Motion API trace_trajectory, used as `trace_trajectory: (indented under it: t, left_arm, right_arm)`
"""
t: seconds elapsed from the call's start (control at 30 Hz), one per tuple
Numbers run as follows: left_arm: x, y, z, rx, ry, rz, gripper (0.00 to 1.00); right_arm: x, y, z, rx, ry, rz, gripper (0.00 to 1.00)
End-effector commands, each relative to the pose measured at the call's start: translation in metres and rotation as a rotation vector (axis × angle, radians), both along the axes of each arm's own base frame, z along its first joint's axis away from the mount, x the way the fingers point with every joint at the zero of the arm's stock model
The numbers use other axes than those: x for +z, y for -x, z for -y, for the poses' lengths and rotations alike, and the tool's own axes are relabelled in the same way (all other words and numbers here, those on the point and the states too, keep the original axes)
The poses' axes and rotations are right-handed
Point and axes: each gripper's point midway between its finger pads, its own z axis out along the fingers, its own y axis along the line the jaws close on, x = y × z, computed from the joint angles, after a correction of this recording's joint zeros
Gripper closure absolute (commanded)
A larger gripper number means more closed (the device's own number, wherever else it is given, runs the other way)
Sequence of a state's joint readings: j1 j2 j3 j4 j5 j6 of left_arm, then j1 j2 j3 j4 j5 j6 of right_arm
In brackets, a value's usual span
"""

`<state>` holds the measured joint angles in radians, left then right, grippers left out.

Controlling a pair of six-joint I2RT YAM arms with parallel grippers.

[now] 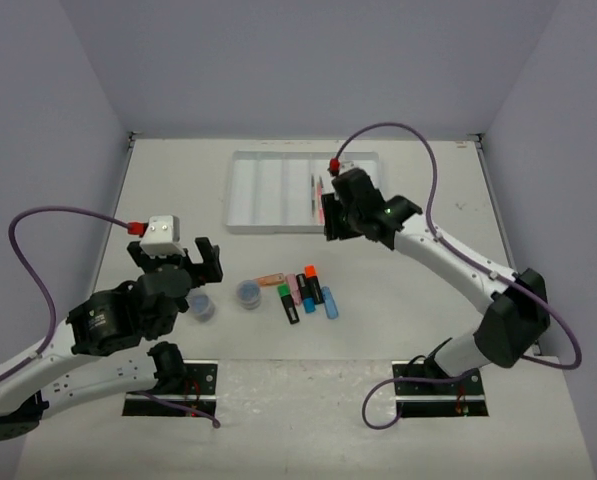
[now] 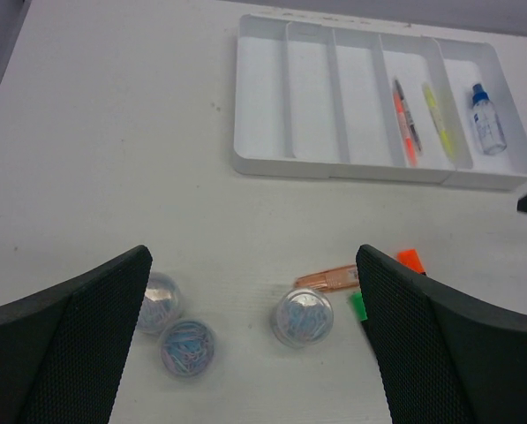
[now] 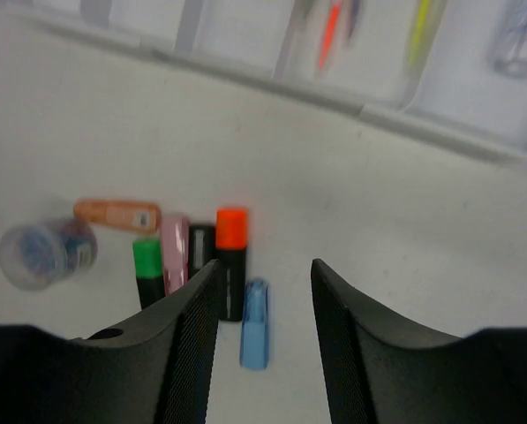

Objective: Sort the stationery into containers
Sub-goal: Place the pen in the storage box, then pick up the stationery from the center of the board.

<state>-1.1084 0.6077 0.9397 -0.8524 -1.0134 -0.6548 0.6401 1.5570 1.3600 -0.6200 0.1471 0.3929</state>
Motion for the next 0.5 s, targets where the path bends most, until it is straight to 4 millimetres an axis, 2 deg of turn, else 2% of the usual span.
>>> trace_trajectory:
  t: [0.0,0.17,0.27,0.47]
  left_arm:
    - [-0.007,-0.006,0.007,0.022,-0.047,-0.012,0.00]
    - [-0.018,-0.006,0.016,-0.019,-0.104,-0.053,0.00]
    - [-0.022,-0.005,0.019,-0.035,-0.119,-0.065,0.00]
    - [-0.026,-0.003,0.021,-0.070,-0.131,-0.082,0.00]
  right_arm:
    - [-0.062,0.077,0.002,-0.004,0.064,-0.142,0.54]
    - [-0.108,0.135,-0.003,0.057,0.112,-0.255,0.53]
    - [-0.121,0.145,-0.003,0.060,0.135,-0.279,0.53]
    - [-0.144,0.145,-0.012,0.087,0.155,-0.322,0.53]
